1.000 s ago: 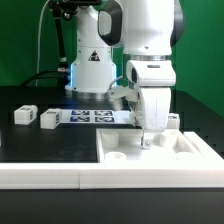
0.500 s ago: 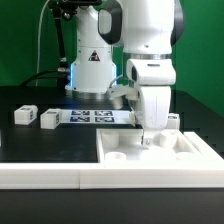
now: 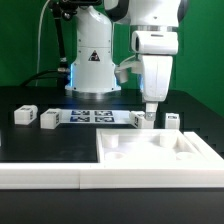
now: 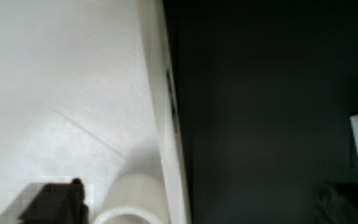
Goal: Assemble one leg
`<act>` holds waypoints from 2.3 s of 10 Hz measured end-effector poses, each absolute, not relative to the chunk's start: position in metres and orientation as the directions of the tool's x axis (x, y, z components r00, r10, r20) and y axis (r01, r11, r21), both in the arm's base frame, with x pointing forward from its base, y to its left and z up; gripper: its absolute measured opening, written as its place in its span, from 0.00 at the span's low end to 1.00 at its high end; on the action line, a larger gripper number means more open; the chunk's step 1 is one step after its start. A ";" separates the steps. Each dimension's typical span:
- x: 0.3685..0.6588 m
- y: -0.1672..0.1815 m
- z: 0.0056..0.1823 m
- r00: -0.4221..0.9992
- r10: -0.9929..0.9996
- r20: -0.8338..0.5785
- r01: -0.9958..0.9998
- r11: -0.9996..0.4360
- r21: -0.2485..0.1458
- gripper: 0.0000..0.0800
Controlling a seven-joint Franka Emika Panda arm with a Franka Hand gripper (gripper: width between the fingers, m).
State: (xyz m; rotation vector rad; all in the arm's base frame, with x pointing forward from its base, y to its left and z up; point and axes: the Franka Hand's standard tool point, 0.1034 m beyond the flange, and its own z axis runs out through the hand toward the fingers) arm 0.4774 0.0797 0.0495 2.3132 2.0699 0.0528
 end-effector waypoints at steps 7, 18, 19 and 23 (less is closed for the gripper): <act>0.463 0.083 0.045 0.651 0.754 0.083 0.755 -0.655 0.036 0.81; 0.441 0.128 0.040 0.976 -0.200 0.086 -0.189 -0.975 -0.119 0.81; 0.439 0.134 0.039 0.962 -0.260 0.079 -0.249 -0.960 -0.129 0.81; 0.435 0.140 0.037 0.920 -0.390 0.035 -0.382 -0.913 -0.140 0.81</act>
Offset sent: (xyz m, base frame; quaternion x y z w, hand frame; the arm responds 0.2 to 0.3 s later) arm 0.0000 0.0000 0.0000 0.0000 0.0000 0.1938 0.9810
